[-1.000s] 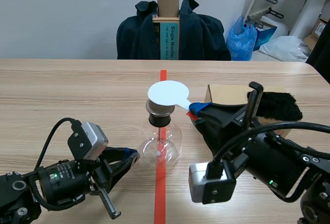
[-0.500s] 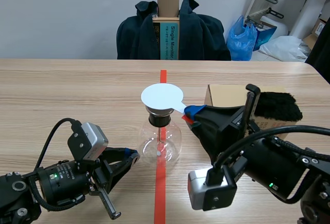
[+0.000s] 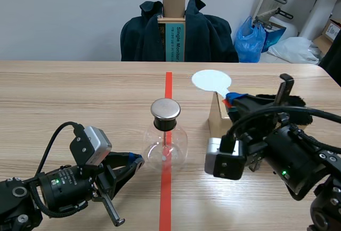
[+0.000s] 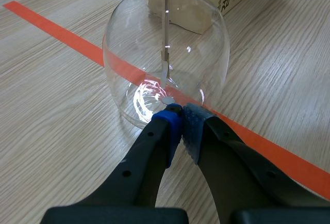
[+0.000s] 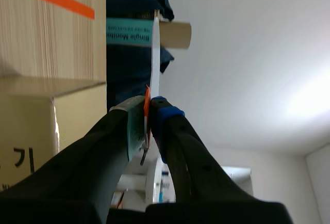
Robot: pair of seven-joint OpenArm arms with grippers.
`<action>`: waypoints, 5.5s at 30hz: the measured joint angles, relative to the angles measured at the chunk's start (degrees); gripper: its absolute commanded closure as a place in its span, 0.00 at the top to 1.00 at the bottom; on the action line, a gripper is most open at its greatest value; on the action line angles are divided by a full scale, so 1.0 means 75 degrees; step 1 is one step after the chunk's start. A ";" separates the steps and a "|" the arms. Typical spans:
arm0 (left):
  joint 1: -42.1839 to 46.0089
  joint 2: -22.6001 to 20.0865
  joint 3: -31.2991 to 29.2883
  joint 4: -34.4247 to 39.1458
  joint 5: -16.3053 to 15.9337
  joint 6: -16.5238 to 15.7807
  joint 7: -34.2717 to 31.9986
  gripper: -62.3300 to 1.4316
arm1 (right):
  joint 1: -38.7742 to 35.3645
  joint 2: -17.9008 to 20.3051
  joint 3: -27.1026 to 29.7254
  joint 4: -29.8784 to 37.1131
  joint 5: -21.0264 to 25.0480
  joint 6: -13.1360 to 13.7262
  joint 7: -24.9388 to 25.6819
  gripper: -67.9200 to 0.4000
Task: Do the electroscope experiment.
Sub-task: 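Move the plate toward and away from the electroscope, then put the plate down on the right, then return to the home posture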
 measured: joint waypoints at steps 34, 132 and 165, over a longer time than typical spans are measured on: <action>0.0000 0.0000 0.0000 0.0000 0.0017 0.0000 -0.0111 0.05 | 0.0000 0.0000 0.0000 0.0000 -0.0006 -0.0003 0.2911 0.02; 0.0003 -0.0050 -0.0009 0.0000 0.0102 0.0227 -0.0111 0.05 | -0.0402 -0.0294 0.0306 -0.0446 0.2576 0.0801 -0.1550 0.95; 0.5668 -0.2305 -0.3611 0.6207 -0.0979 0.0224 0.0574 0.43 | -0.1804 0.0950 0.3497 0.2559 1.1567 0.5167 -0.1253 1.00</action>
